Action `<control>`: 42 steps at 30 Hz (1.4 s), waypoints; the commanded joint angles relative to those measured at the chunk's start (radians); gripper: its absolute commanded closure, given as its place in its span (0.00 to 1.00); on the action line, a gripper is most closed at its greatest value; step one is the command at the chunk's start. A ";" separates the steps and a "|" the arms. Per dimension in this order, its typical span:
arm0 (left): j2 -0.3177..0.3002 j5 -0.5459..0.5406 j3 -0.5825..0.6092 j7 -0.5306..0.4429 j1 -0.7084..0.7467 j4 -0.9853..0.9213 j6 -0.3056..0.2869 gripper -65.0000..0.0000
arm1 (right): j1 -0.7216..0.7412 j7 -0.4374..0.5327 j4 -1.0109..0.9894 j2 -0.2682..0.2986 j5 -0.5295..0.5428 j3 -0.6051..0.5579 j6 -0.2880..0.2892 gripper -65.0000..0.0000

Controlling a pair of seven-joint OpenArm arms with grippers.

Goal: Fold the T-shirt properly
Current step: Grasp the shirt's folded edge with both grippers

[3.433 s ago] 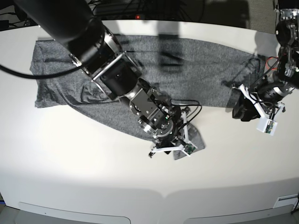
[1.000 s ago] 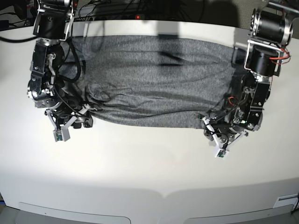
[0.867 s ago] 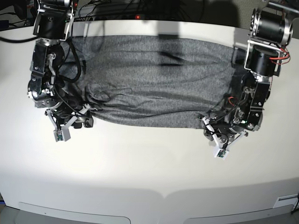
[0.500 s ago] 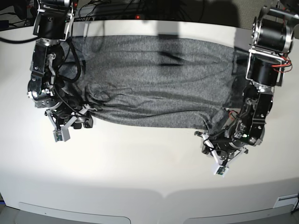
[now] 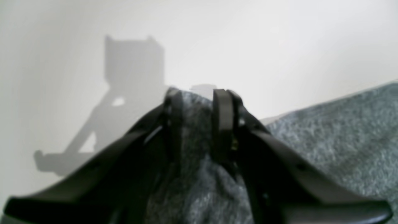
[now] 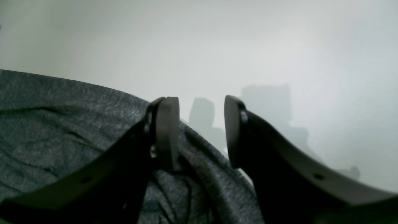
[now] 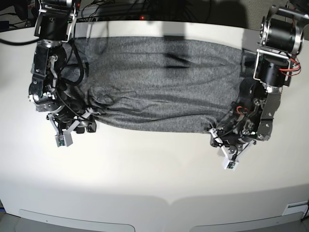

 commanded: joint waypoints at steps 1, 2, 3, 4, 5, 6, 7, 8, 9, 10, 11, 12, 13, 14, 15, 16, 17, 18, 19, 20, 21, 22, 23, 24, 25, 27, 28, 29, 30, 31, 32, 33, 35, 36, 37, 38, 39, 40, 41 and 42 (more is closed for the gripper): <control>-0.001 -0.002 -0.004 -0.018 -0.028 0.003 0.000 0.75 | 0.020 0.024 0.021 0.011 0.012 0.002 0.013 0.62; 0.003 0.005 -0.004 -0.019 -0.028 -0.009 0.000 0.76 | 0.020 0.024 0.021 0.011 0.012 0.002 0.013 0.62; 0.007 0.013 -0.004 -0.022 -0.028 -0.024 0.000 0.78 | 0.020 0.023 0.021 0.011 0.012 0.002 0.013 0.62; 0.013 0.023 -0.004 -0.032 -0.028 -0.045 -0.001 0.85 | 0.020 0.023 0.021 0.011 0.012 0.002 0.013 0.62; 0.016 0.037 -0.004 -0.043 -0.030 -0.066 0.000 0.96 | 0.020 0.023 0.021 0.011 0.012 0.002 0.013 0.62; 0.020 0.055 -0.004 -0.050 -0.032 -0.082 0.000 1.00 | 0.020 0.023 0.021 0.011 0.012 0.002 0.013 0.62; 0.020 0.067 -0.004 -0.058 -0.031 -0.090 0.000 1.00 | 0.020 0.023 0.021 0.011 0.012 0.002 0.013 0.62; 0.019 0.072 -0.004 -0.060 -0.031 -0.091 0.000 1.00 | 0.020 0.023 0.022 0.011 0.011 0.002 0.013 0.62; 0.019 0.072 -0.004 -0.059 -0.032 -0.091 0.000 1.00 | 0.020 0.023 0.021 0.011 0.011 0.002 0.013 0.62; 0.019 0.072 -0.004 -0.056 -0.035 -0.091 0.000 1.00 | 0.020 0.023 0.021 0.011 0.011 0.002 0.013 0.62; 0.019 0.071 -0.004 -0.056 -0.041 -0.091 0.000 1.00 | 0.020 0.023 0.022 0.011 0.011 0.002 0.013 0.62; 0.019 0.071 -0.004 -0.053 -0.046 -0.091 0.000 1.00 | 0.020 0.023 0.021 0.011 0.008 0.002 0.013 0.62; 0.019 0.071 -0.004 -0.047 -0.052 -0.089 0.000 1.00 | 0.020 0.023 0.021 0.011 0.008 0.002 0.013 0.62; 0.019 0.071 -0.004 -0.037 -0.060 -0.088 0.000 1.00 | 0.020 0.023 0.021 0.011 0.008 0.002 0.013 0.62; 0.020 0.071 -0.004 -0.026 -0.066 -0.088 0.000 1.00 | 0.021 0.023 0.021 0.012 0.008 0.002 0.013 0.62; 0.020 0.071 -0.004 -0.019 -0.074 -0.087 0.000 1.00 | 0.020 0.023 0.021 0.014 0.008 0.002 0.013 0.62; 0.020 0.071 -0.004 -0.011 -0.080 -0.086 0.000 1.00 | 0.020 0.023 0.021 0.019 0.006 0.002 0.013 0.62; 0.019 0.071 -0.004 -0.010 -0.084 -0.086 0.000 1.00 | 0.021 0.024 0.021 0.026 0.000 0.002 0.013 0.62; 0.019 0.071 -0.004 -0.011 -0.087 -0.086 0.000 1.00 | 0.021 0.024 0.022 0.038 -0.007 0.002 0.013 0.62; 0.019 0.071 -0.004 -0.011 -0.087 -0.086 0.000 1.00 | 0.021 0.021 0.021 0.051 -0.008 0.002 0.013 0.62; 0.019 0.071 -0.004 -0.011 -0.086 -0.086 0.000 1.00 | 0.021 0.009 0.021 0.067 -0.011 0.002 0.013 0.62; 0.019 0.071 -0.004 -0.011 -0.084 -0.086 0.000 1.00 | 0.020 -0.011 0.021 0.081 -0.014 0.002 0.013 0.62; 0.019 0.071 -0.004 -0.011 -0.081 -0.086 0.000 1.00 | 0.019 -0.041 0.021 0.094 -0.013 0.002 0.014 0.62; 0.020 0.071 -0.004 -0.013 -0.080 -0.086 0.000 1.00 | 0.017 -0.066 0.021 0.106 0.003 0.002 0.030 0.62; 0.020 0.071 -0.004 -0.015 -0.079 -0.086 0.000 1.00 | 0.014 -0.082 0.021 0.115 0.034 0.001 0.053 0.62; 0.020 0.071 -0.004 -0.019 -0.079 -0.086 0.000 1.00 | 0.014 -0.111 0.021 0.122 0.088 0.001 0.057 0.62; 0.020 0.070 -0.004 -0.019 -0.079 -0.086 0.000 1.00 | 0.014 -0.120 0.021 0.121 0.102 0.001 0.057 0.62; 0.020 0.070 -0.004 -0.019 -0.079 -0.086 0.000 1.00 | 0.014 -0.129 0.021 0.119 0.111 0.001 0.057 0.62; 0.020 0.071 -0.004 -0.019 -0.079 -0.086 0.000 1.00 | 0.014 -0.139 0.020 0.119 0.110 0.001 0.057 0.62; 0.020 0.071 -0.004 -0.018 -0.079 -0.086 0.000 1.00 | 0.014 -0.143 0.016 0.119 0.109 0.001 0.057 0.62; 0.019 0.071 -0.004 -0.017 -0.078 -0.086 0.000 1.00 | 0.014 -0.141 0.011 0.119 0.109 0.001 0.057 0.62; 0.019 0.071 -0.004 -0.014 -0.078 -0.086 0.000 1.00 | 0.014 -0.141 0.006 0.119 0.109 0.001 0.057 0.62; 0.020 0.071 -0.004 -0.011 -0.079 -0.086 0.000 1.00 | 0.014 -0.140 -0.013 0.118 0.110 0.001 0.057 0.62; 0.020 0.071 -0.004 -0.011 -0.078 -0.086 0.000 1.00 | 0.014 -0.141 -0.025 0.117 0.110 0.001 0.057 0.66; 0.020 0.071 -0.004 -0.011 -0.078 -0.086 0.000 1.00 | 0.013 -0.142 -0.036 0.116 0.109 0.001 0.057 0.71; 0.020 0.071 -0.004 -0.010 -0.078 -0.086 0.000 1.00 | 0.011 -0.144 -0.046 0.116 0.110 0.001 0.057 0.75; 0.020 0.071 -0.004 -0.007 -0.078 -0.086 0.000 1.00 | 0.009 -0.144 -0.051 0.116 0.110 0.001 0.057 0.77; 0.020 0.071 -0.004 -0.004 -0.078 -0.086 0.000 1.00 | 0.008 -0.145 -0.051 0.116 0.110 0.001 0.057 0.78; 0.020 0.071 -0.004 -0.003 -0.079 -0.086 0.000 1.00 | 0.008 -0.150 -0.051 0.116 0.110 0.001 0.057 0.80; 0.020 0.071 -0.004 -0.003 -0.079 -0.086 0.000 1.00 | 0.009 -0.153 -0.051 0.117 0.111 0.001 0.057 0.84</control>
